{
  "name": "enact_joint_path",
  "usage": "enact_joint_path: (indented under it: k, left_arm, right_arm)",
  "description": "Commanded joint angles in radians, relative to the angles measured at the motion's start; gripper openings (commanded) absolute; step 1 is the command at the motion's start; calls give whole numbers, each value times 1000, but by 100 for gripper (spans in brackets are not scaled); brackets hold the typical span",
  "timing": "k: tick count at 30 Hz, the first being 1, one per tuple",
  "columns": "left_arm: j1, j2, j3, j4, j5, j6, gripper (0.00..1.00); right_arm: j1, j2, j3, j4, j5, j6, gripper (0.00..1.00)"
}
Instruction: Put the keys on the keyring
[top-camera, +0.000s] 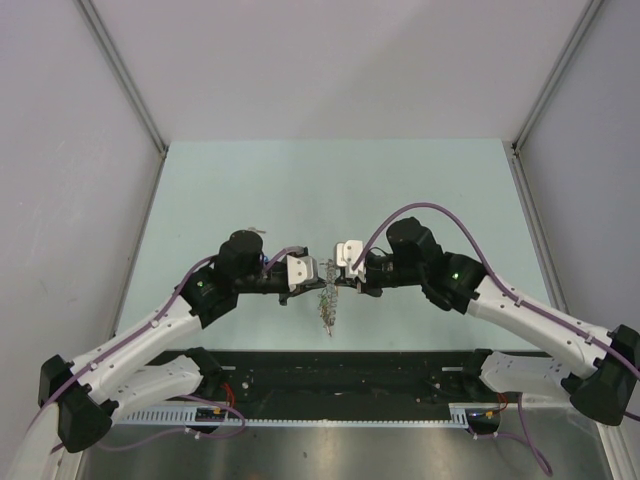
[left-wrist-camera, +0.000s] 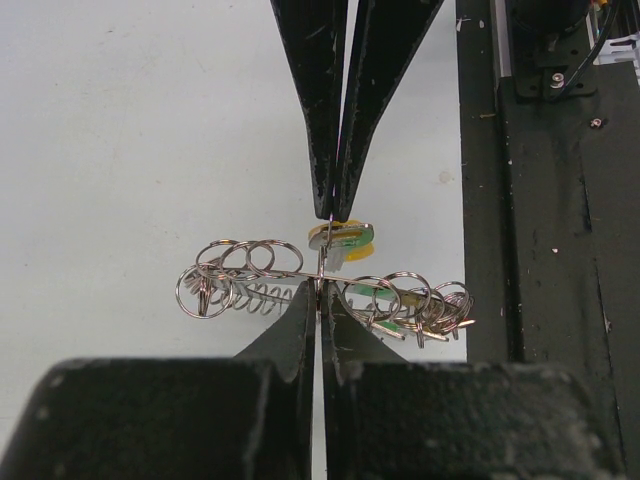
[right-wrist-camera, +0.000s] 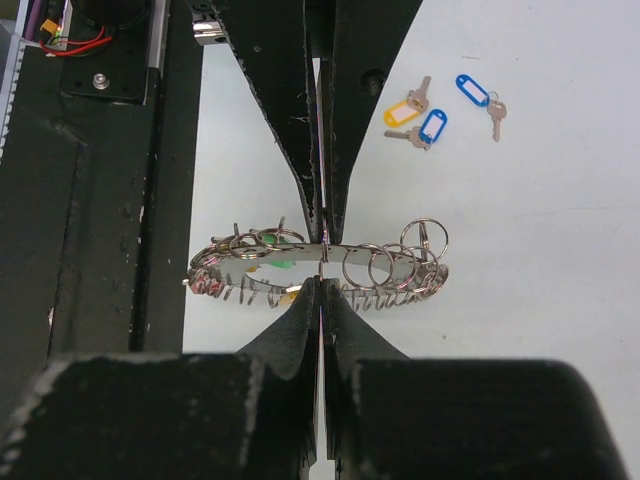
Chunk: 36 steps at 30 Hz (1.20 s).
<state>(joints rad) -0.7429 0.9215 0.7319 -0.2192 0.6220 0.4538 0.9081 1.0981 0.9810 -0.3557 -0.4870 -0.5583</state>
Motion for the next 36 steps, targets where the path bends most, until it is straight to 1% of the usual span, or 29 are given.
enact_joint_path:
  k: [1, 11, 21, 36]
  left_arm:
    - [4, -30, 6, 49, 25, 28, 0]
    - [4, -33, 4, 47, 19, 33, 0]
    - [4, -27, 4, 43, 7, 33, 0]
    - [4, -32, 6, 38, 19, 34, 0]
  right_arm:
    - [8, 6, 45, 47, -16, 1, 0]
    - [11, -3, 44, 41, 25, 8, 0]
    - [12, -30, 44, 27, 30, 5, 0]
    - [17, -1, 45, 29, 30, 0, 0]
